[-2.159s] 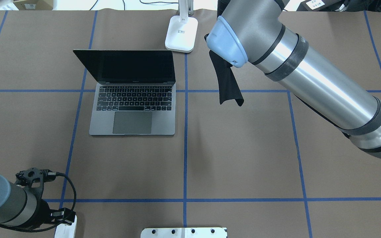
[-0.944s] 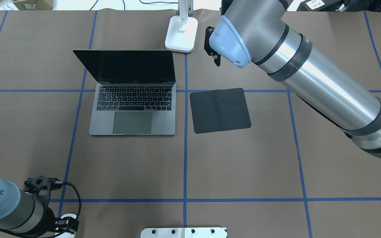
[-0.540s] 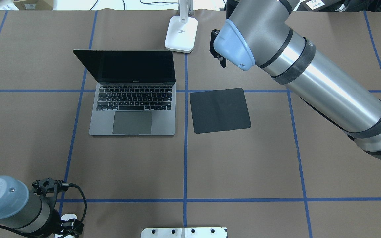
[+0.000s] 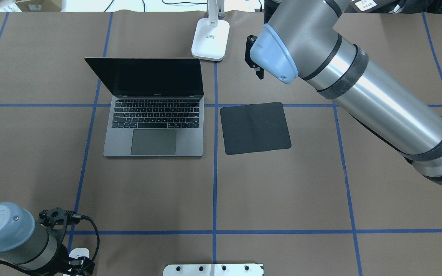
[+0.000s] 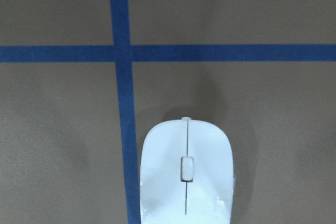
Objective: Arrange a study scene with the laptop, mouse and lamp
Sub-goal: 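Hold the right gripper above the pad while the left gripper grasps the white mouse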
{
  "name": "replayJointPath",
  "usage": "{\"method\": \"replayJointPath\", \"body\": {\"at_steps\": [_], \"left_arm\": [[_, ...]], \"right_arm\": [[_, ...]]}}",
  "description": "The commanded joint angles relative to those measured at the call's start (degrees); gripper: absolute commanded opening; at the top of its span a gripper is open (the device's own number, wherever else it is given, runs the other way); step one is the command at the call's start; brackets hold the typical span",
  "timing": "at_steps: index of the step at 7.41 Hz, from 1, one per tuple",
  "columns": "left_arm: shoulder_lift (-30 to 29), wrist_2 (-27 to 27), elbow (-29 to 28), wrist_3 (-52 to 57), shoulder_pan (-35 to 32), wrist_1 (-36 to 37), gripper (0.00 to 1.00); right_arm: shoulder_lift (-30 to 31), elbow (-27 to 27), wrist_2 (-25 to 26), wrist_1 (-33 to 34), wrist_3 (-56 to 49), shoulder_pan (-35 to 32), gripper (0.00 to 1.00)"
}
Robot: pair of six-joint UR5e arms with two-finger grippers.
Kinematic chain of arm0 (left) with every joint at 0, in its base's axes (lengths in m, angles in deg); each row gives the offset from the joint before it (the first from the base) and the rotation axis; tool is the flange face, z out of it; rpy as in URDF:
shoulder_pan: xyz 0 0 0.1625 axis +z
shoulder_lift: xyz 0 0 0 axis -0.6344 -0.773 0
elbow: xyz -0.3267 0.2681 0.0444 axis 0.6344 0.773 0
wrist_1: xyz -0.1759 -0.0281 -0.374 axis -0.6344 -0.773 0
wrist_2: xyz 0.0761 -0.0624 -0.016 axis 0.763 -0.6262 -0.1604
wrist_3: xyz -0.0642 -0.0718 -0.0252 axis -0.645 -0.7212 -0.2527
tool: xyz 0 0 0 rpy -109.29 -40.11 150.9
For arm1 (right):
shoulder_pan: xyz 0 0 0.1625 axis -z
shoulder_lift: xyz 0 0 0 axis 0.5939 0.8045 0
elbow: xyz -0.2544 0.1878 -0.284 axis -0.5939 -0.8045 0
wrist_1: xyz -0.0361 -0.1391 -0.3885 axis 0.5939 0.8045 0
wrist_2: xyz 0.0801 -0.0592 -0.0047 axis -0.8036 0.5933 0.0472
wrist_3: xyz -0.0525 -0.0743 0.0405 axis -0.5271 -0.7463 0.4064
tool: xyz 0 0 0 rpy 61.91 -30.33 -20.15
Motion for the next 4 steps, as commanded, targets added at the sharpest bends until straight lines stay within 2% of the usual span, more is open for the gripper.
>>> {"method": "replayJointPath", "body": {"at_steps": [1,4], "left_arm": [[-0.3,-0.3,-1.1,2.2,0.1,-0.2,0.92],[-0.4,-0.4,-1.2,2.4,0.2,-0.3,0.90]], "right_arm": [[-0.1,0.1,0.0,0.0,0.0,0.0,1.00],[-0.1,0.2,0.0,0.0,0.0,0.0,1.00]]}}
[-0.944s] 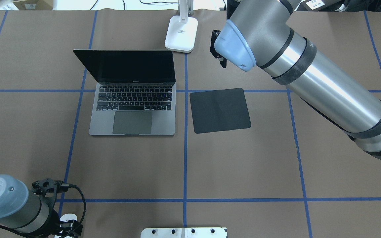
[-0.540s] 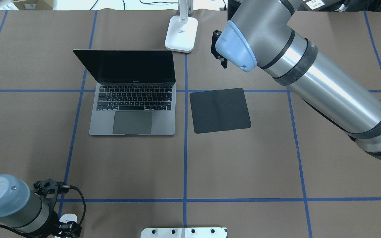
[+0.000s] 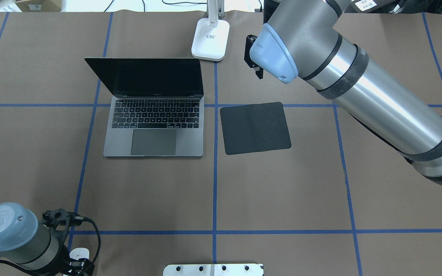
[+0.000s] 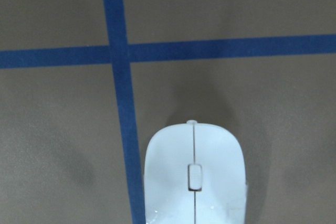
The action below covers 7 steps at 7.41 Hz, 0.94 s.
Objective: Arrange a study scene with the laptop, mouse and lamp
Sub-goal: 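Hold the right gripper above the pad while the left gripper grasps the white mouse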
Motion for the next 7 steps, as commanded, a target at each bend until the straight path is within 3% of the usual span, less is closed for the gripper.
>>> {"method": "replayJointPath", "body": {"at_steps": [1,3,7], "left_arm": [[-0.3,-0.7,-0.1,0.4,0.1,0.0,0.87],[-0.3,-1.6,-0.1,1.8,0.0,0.1,0.82],[-0.6,-1.6,-1.1,3.3,-0.4,0.1,0.82]], "right_arm": [[0.0,0.0,0.0,0.0,0.0,0.0,1.00],[-0.1,0.1,0.0,0.0,0.0,0.0,1.00],[0.0,0.4,0.1,0.0,0.0,0.0,1.00]]}}
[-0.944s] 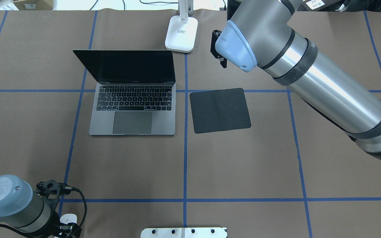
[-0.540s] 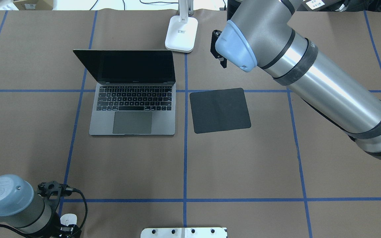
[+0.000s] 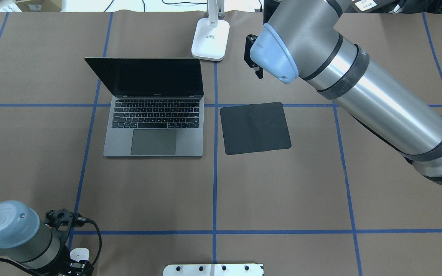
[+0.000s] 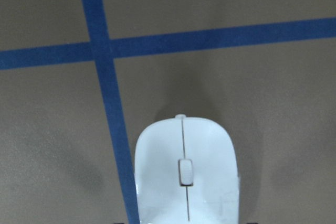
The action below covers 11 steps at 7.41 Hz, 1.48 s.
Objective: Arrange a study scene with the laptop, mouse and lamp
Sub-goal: 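Hold the right gripper above the pad while the left gripper grasps the white mouse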
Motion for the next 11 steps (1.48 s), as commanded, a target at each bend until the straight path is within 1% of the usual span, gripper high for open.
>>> {"method": "replayJointPath", "body": {"at_steps": [1,2,4,5,11], "left_arm": [[-0.6,0.0,-0.7,0.1,0.0,0.0,0.82],[-0.6,0.0,-0.7,0.1,0.0,-0.1,0.82],[-0.6,0.0,-0.8,0.1,-0.3,-0.1,0.77],[-0.6,0.0,-0.7,0.1,-0.4,-0.1,0.69],[-0.7,-0.2,0.1,-0.1,-0.6,0.0,0.68]], "right_arm": [[0.0,0.1,0.0,0.0,0.0,0.0,1.00],[0.0,0.1,0.0,0.0,0.0,0.0,1.00],[-0.1,0.1,0.4,0.0,0.0,0.0,1.00],[-0.1,0.1,0.4,0.0,0.0,0.0,1.00],[-0.1,0.4,0.5,0.0,0.0,0.0,1.00]]}}
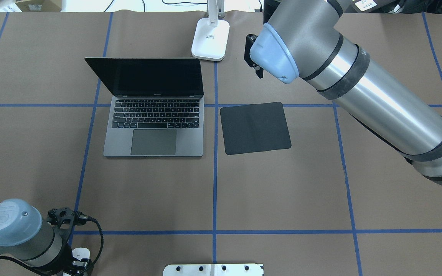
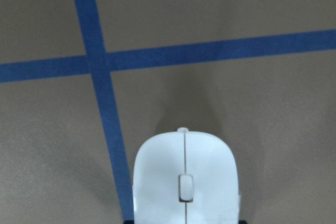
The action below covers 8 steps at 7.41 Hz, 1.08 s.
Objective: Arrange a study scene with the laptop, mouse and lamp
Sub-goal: 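Hold the right gripper above the pad while the left gripper grasps the white mouse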
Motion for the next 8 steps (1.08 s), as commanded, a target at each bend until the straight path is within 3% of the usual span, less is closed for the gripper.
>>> {"method": "replayJointPath", "body": {"at_steps": [1,3,5,8], "left_arm": [[0.0,-0.1,0.3,0.0,-0.1,0.1,0.68],[-0.1,-0.1,0.8,-0.2,-1.4,0.2,0.68],[-0.1,-3.6,1.9,0.1,-6.1,0.5,0.68],[-1.7,-3.7,2.7,0.3,-9.9,0.6,0.67]], "right_arm": [[0.1,0.2,0.1,0.0,0.0,0.0,1.00],[0.1,0.2,0.1,0.0,0.0,0.0,1.00],[0.3,0.5,0.1,0.0,0.0,0.0,1.00],[3.2,4.4,0.1,0.1,0.0,0.0,1.00]]}}
